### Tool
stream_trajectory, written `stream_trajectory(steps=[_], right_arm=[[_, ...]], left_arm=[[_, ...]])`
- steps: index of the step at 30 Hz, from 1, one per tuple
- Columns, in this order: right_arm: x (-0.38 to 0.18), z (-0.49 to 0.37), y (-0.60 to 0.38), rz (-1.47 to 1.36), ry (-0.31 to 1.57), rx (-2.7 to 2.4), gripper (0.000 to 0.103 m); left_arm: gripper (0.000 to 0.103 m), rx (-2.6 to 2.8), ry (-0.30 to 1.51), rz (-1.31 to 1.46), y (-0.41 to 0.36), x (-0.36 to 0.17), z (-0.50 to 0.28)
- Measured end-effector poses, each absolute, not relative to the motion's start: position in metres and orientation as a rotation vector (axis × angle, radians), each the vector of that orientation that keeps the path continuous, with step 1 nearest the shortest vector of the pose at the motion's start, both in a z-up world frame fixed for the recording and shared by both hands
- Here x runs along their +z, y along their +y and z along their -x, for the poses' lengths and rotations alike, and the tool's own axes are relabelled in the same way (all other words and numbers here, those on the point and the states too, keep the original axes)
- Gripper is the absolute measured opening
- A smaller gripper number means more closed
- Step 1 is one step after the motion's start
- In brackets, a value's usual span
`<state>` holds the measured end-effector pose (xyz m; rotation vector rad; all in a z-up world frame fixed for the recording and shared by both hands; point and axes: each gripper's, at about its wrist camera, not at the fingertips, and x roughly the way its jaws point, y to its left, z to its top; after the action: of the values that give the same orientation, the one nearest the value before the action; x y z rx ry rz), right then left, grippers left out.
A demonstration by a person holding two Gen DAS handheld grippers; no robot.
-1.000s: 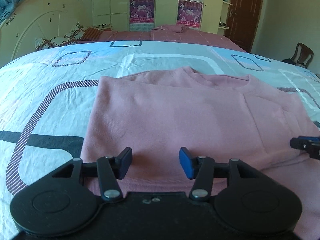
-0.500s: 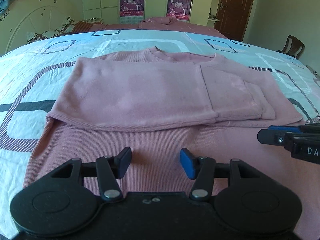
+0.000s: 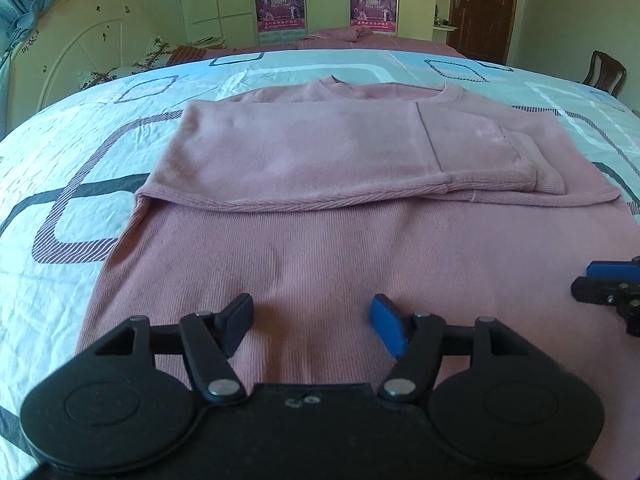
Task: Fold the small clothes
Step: 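Open both grippers and lift them away from the folded sweatshirt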
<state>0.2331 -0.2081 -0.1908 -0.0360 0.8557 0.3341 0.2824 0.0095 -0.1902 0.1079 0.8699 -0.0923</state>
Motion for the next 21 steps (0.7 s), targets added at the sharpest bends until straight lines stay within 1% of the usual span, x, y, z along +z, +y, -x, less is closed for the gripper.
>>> stream_trajectory(steps=[5, 8, 15, 21], right_arm=[[-0.191, -0.209, -0.234, -0.026, 0.844, 0.271, 0.026], [-0.185, -0.196, -0.235, -0.028, 0.839, 0.216, 0.026], [-0.165, -0.168, -0.197, -0.089, 0.814, 0.213, 0.026], [-0.176, -0.136, -0.168, -0.022, 0.852, 0.19, 0.026]], left_arm=[[0.067, -0.087, 0.867, -0.09, 0.023, -0.189, -0.268], [0.065, -0.097, 0.865, -0.079, 0.026, -0.185, -0.259], [0.065, -0.175, 0.856, -0.046, 0.032, -0.179, -0.222], [0.066, -0.193, 0.849, -0.085, 0.049, -0.187, -0.194]])
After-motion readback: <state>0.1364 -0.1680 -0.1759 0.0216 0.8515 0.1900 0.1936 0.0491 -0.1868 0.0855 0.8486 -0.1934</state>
